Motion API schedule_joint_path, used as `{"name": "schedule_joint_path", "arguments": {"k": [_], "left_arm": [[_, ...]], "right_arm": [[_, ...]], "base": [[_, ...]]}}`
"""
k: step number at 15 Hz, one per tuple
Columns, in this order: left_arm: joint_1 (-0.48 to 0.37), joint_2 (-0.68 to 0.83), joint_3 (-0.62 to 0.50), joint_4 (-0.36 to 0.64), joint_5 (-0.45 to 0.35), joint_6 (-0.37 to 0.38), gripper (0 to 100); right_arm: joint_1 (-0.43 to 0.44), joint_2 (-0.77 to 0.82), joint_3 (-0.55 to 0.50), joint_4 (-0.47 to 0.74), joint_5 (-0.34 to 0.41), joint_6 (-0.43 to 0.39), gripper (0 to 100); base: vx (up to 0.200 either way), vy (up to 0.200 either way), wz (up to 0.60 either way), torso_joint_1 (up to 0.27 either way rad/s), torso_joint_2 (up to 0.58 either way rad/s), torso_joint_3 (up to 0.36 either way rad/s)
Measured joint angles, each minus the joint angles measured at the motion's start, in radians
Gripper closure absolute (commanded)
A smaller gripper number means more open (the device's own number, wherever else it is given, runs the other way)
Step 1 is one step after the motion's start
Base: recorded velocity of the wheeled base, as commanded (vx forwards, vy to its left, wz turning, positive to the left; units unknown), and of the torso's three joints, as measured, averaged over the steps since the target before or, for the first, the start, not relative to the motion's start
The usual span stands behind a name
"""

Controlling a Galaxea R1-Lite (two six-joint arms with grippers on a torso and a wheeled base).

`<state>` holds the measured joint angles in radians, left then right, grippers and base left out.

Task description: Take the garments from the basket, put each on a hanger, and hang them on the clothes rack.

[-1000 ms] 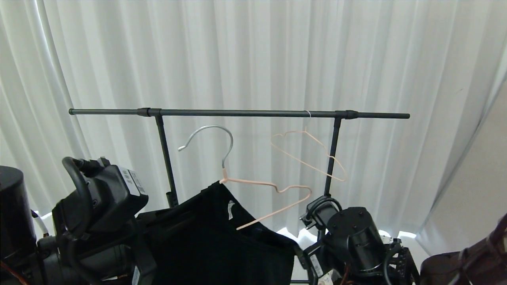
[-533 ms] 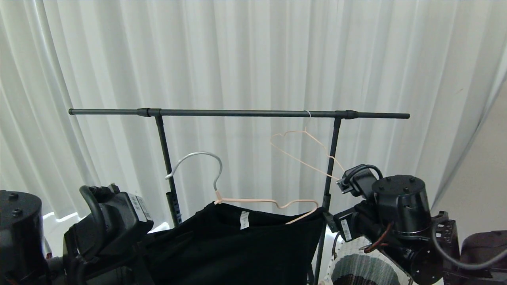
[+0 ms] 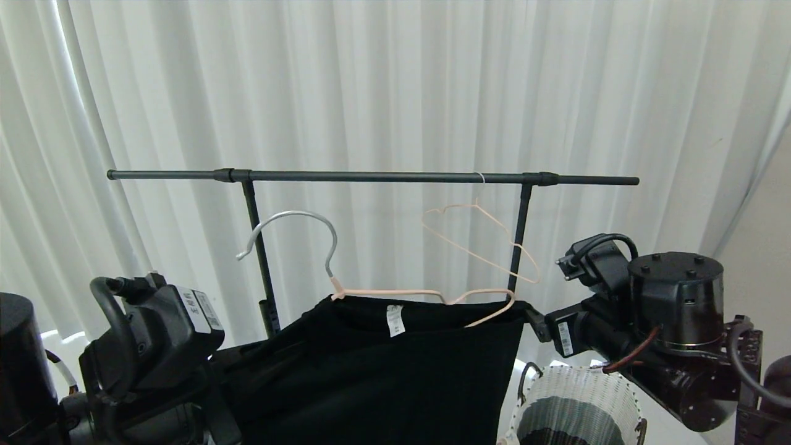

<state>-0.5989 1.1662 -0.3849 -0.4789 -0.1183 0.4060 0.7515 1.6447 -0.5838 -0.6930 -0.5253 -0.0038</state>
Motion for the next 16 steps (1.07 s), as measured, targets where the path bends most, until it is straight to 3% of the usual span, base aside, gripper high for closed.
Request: {"name": "schedule_joint_path", "arguments": {"k": [6,9,13,16], "left_arm": [[0.004,-0.006,0.033,-0.004,0.006,0.001,100],[0.019,0.047,0.046,-0.004,0.086,-0.007,100],[-0.041,0.099,0.021,-0.005,0.101,-0.167,100],[-0.071,0.094,0.023,-0.004,0.102,-0.179,100]], "right_arm": [[-0.093,-0.009,-0.005,-0.002,0.054,0.000,0],[-0.062,-0.069,-0.009,0.001,0.159,-0.043,0],[-0.020,-0.180,0.004,0.123,0.361,-0.155,0],[-0.020,-0.217,-0.011,0.152,0.461,-0.177,0]], "base": [[0.000,0.000,0.00,0.000,0.00,0.000],[0.000,0.000,0.00,0.000,0.00,0.000],[0.000,0.000,0.00,0.000,0.00,0.000],[0.000,0.000,0.00,0.000,0.00,0.000]]}}
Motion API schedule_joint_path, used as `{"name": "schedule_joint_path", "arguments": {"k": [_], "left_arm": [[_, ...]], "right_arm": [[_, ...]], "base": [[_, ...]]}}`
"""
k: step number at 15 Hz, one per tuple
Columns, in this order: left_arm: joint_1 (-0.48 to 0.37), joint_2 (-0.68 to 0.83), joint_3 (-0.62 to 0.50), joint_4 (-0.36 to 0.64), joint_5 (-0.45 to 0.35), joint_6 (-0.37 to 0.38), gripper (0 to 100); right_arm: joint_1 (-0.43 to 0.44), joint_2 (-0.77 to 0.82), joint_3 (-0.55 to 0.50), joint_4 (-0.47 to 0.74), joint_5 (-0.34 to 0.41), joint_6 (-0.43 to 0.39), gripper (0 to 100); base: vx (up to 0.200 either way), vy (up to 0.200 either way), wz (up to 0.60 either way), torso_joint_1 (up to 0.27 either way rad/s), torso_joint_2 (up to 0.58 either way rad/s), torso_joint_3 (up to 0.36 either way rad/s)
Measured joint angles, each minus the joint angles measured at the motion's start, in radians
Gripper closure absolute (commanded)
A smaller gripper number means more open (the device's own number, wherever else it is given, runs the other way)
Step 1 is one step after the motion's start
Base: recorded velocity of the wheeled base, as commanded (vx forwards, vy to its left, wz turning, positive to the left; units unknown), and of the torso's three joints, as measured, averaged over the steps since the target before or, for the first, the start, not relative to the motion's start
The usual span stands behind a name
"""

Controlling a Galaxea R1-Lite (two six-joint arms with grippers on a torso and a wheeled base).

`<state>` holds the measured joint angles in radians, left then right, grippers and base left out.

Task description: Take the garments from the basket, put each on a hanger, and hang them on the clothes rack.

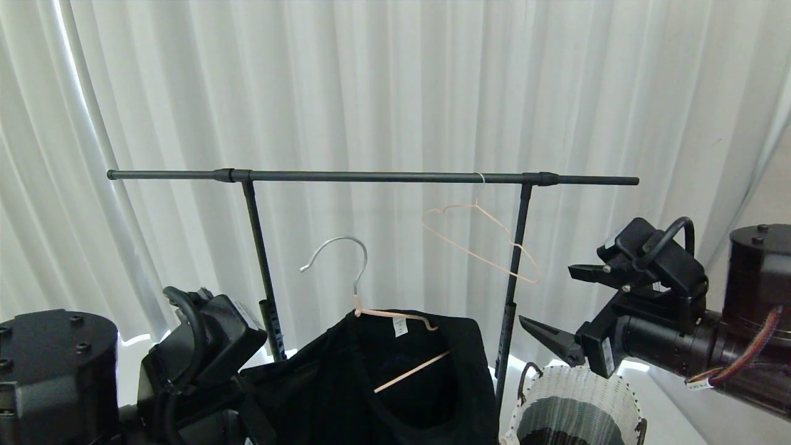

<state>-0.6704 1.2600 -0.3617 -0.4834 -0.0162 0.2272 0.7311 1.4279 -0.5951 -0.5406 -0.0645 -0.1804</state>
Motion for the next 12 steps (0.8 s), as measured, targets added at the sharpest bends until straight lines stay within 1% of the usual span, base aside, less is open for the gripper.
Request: {"name": "schedule_joint_path", "arguments": {"k": [1,3,5,7,8,10,12], "left_arm": [[-0.008,-0.002,0.000,0.000,0.000,0.000,100],[-0.023,-0.011,0.001,-0.003,-0.001,0.000,100],[-0.059,-0.024,0.016,-0.003,-0.003,0.001,100],[-0.112,-0.039,0.033,-0.003,-0.003,0.007,100],[-0.142,-0.047,0.042,-0.002,-0.004,0.019,100],[-0.185,-0.058,0.050,-0.003,-0.005,0.086,100],[-0.222,-0.066,0.051,-0.015,-0.005,0.137,100]], "right_arm": [[-0.011,-0.004,-0.009,0.019,0.015,-0.028,0],[-0.017,-0.011,-0.020,0.044,0.098,-0.108,0],[0.029,-0.020,-0.024,0.116,0.185,-0.179,0],[0.085,-0.029,-0.046,0.213,0.246,-0.231,0],[0.114,-0.030,-0.070,0.266,0.278,-0.261,0],[0.161,-0.029,-0.123,0.351,0.341,-0.277,0],[0.208,-0.016,-0.168,0.397,0.360,-0.280,0]], "base": [[0.000,0.000,0.00,0.000,0.00,0.000],[0.000,0.000,0.00,0.000,0.00,0.000],[0.000,0.000,0.00,0.000,0.00,0.000],[0.000,0.000,0.00,0.000,0.00,0.000],[0.000,0.000,0.00,0.000,0.00,0.000],[0.000,0.000,0.00,0.000,0.00,0.000],[0.000,0.000,0.00,0.000,0.00,0.000]]}}
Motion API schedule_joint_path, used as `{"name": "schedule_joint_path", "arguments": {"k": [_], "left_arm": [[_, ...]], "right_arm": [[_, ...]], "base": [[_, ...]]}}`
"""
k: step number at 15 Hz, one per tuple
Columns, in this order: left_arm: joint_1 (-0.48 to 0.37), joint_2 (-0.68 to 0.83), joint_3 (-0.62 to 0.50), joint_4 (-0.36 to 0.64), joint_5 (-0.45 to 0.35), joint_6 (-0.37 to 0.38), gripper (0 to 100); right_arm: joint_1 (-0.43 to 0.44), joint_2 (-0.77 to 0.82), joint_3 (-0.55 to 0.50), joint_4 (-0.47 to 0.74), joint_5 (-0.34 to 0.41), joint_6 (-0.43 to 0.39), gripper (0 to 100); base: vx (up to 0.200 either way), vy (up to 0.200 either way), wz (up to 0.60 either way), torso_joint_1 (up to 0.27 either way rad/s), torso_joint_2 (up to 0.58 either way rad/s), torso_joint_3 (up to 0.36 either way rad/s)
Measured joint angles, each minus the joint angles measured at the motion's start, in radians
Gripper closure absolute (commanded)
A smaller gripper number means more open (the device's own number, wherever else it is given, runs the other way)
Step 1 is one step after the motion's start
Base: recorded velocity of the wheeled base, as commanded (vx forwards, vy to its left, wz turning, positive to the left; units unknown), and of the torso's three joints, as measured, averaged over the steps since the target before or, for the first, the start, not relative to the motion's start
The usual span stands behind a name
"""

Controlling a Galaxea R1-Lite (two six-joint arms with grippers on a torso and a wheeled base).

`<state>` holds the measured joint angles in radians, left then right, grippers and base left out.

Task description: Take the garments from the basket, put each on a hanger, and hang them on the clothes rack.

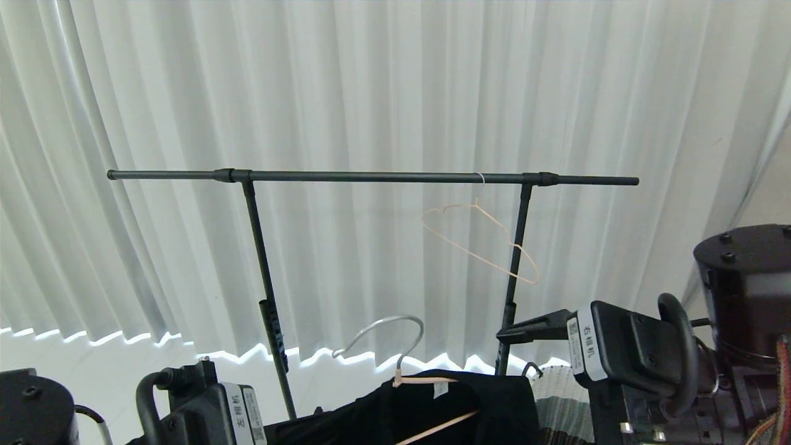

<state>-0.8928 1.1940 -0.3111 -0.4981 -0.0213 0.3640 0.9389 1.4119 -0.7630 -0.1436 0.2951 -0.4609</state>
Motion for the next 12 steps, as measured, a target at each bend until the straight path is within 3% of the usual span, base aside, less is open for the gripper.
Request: {"name": "schedule_joint_path", "arguments": {"k": [6,12], "left_arm": [[-0.039,-0.008,-0.011,-0.029,0.001,0.010,100],[-0.040,-0.012,-0.013,-0.053,0.001,0.020,100]], "right_arm": [[0.080,0.137,-0.089,-0.010,-0.003,0.030,0],[0.031,0.232,-0.133,-0.013,-0.006,0.047,0]], "base": [[0.000,0.000,0.00,0.000,0.00,0.000],[0.000,0.000,0.00,0.000,0.00,0.000]]}}
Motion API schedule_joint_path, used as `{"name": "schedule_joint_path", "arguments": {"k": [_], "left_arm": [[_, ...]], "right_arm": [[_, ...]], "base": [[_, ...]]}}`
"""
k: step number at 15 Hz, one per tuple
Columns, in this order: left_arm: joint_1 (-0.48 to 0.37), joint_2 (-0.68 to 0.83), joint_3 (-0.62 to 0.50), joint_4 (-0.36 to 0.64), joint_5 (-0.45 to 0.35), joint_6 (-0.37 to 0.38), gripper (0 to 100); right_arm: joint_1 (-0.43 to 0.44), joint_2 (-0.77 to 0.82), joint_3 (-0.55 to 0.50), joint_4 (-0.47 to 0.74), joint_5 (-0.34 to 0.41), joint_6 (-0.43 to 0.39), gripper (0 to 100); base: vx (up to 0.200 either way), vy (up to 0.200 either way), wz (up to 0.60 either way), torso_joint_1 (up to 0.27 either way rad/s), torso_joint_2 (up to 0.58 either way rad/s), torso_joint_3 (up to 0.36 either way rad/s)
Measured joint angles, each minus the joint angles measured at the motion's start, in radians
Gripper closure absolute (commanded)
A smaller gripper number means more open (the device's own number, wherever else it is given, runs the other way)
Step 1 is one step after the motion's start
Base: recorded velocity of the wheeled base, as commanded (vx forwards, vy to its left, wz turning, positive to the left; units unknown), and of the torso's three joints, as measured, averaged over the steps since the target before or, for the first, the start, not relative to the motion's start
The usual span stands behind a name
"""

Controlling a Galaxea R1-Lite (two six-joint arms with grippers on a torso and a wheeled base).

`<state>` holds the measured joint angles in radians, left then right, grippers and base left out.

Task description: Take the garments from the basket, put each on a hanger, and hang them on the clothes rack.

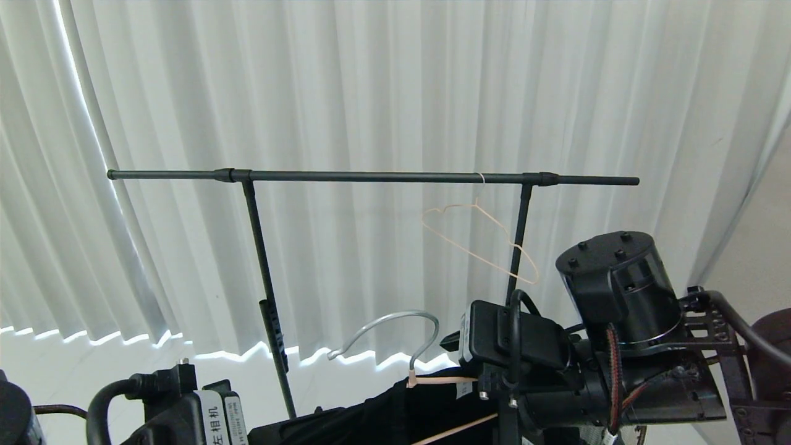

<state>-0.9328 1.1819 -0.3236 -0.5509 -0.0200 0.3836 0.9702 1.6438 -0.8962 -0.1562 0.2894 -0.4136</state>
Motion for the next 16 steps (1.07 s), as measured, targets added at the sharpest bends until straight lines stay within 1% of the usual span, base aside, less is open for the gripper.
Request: {"name": "schedule_joint_path", "arguments": {"k": [5,6,8,10,15,16], "left_arm": [[-0.001,-0.003,0.003,-0.002,0.000,0.000,100],[-0.001,-0.006,0.005,-0.002,0.000,0.000,100],[0.000,-0.010,0.007,-0.002,0.000,0.000,100],[0.000,-0.013,0.008,-0.001,0.000,0.000,100],[0.000,-0.013,0.014,-0.004,0.001,0.000,100],[0.000,-0.012,0.018,-0.004,0.001,0.000,0]], "right_arm": [[-0.017,0.013,0.008,-0.001,-0.003,-0.004,0],[-0.017,0.014,0.008,-0.001,-0.010,-0.004,100],[-0.018,0.014,0.008,-0.011,-0.034,-0.003,100],[-0.018,0.015,0.006,-0.030,-0.039,-0.003,100],[-0.016,-0.006,0.010,-0.032,-0.049,-0.013,100],[-0.016,-0.014,0.013,-0.034,-0.051,-0.025,100]], "base": [[0.000,0.000,0.00,0.000,0.00,0.000],[0.000,0.000,0.00,0.000,0.00,0.000],[0.000,0.000,0.00,0.000,0.00,0.000],[0.000,0.000,0.00,0.000,0.00,0.000],[0.000,0.000,0.00,0.000,0.00,0.000],[0.000,0.000,0.00,0.000,0.00,0.000]]}}
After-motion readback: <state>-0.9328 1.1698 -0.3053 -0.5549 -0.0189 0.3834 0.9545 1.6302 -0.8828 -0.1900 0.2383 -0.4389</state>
